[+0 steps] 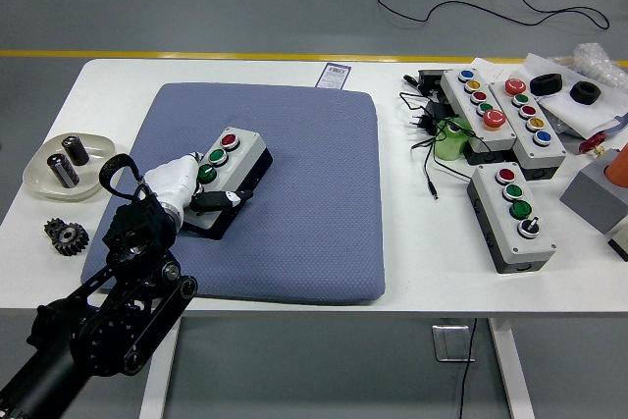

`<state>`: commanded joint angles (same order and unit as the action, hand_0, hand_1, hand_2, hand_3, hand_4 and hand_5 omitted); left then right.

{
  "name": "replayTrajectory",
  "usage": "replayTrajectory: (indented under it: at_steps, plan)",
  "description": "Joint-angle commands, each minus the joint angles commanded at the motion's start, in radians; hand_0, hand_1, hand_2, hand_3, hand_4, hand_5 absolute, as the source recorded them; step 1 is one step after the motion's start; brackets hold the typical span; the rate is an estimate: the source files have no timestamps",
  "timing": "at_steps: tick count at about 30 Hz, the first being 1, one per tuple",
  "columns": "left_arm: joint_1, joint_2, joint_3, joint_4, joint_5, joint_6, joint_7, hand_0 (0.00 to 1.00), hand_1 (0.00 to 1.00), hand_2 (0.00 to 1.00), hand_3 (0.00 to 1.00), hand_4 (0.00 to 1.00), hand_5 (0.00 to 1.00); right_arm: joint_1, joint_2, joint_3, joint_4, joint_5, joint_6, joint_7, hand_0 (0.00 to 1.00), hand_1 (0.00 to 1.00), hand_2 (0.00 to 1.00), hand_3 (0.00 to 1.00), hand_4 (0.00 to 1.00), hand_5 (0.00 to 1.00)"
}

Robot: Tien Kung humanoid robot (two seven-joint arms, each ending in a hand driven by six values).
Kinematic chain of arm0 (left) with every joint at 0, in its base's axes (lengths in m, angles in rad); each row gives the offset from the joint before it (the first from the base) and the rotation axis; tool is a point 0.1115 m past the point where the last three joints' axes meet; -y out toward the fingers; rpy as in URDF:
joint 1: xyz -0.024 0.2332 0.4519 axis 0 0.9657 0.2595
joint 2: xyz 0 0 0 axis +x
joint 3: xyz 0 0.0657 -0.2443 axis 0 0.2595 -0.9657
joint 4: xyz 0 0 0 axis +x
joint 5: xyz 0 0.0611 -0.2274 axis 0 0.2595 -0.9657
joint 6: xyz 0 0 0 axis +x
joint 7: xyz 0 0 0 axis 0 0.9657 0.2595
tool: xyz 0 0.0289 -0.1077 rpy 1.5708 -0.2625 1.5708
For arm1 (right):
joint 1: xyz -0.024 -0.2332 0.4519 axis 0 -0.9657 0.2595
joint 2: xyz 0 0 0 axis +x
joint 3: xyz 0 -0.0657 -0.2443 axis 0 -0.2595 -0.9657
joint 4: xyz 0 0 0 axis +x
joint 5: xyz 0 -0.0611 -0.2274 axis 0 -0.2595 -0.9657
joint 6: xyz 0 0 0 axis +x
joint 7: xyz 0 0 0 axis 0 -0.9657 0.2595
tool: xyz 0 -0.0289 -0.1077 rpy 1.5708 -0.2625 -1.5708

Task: Pick up the button,place it on the desk,press the button,press the button

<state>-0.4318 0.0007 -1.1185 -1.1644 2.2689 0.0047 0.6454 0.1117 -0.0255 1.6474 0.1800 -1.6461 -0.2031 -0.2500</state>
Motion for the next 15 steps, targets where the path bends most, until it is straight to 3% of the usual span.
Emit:
replayTrajectory:
  at_steps: [9,15]
  plan:
    - [-0.003,0.021,0.027,0.005,0.0,0.034,0.0,0.002,0.002,0.057,0.278,0.205,0.002,0.002,-0.002,0.006,0.0,-0.003,-0.001,0.0,0.652,0.651,0.68,0.595,0.437,0.298]
    - [-0.011,0.057,0.078,0.005,0.0,0.069,0.0,0.002,0.002,0.042,0.25,0.219,0.002,0.002,-0.001,0.01,0.0,-0.006,-0.002,0.0,0.652,0.652,0.68,0.595,0.436,0.298]
